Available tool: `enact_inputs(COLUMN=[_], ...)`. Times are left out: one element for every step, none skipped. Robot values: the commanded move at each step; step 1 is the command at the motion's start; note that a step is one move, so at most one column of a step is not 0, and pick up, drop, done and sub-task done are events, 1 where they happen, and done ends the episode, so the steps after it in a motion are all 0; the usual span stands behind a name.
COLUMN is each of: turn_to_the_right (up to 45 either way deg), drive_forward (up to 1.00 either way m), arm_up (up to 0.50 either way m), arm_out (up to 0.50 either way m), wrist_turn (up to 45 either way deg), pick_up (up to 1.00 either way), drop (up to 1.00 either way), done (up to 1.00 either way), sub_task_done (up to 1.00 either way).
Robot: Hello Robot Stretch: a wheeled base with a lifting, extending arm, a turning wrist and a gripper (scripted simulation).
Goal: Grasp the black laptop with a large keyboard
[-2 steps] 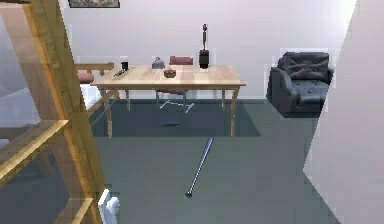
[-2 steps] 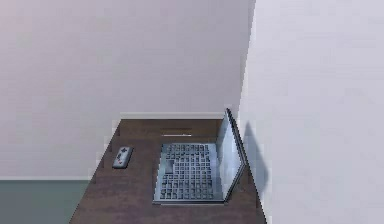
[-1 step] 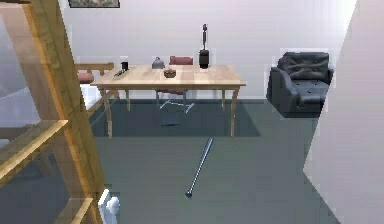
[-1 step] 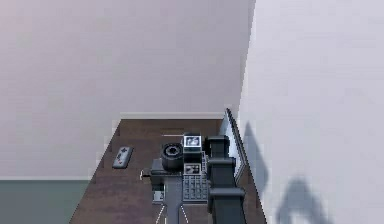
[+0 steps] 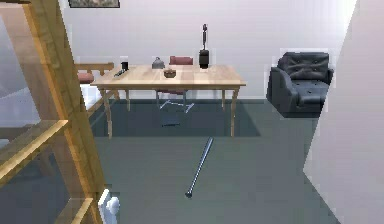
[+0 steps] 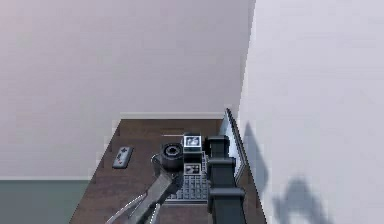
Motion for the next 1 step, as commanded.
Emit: enact_inputs(turn_to_the_right=[0.0], drive_forward=[0.0], arm_up=[0.0], arm_out=[0.0], wrist_turn=[45.0], pick_up=[0.0], drop=[0.0], done=[0.0], sub_task_done=[0.0])
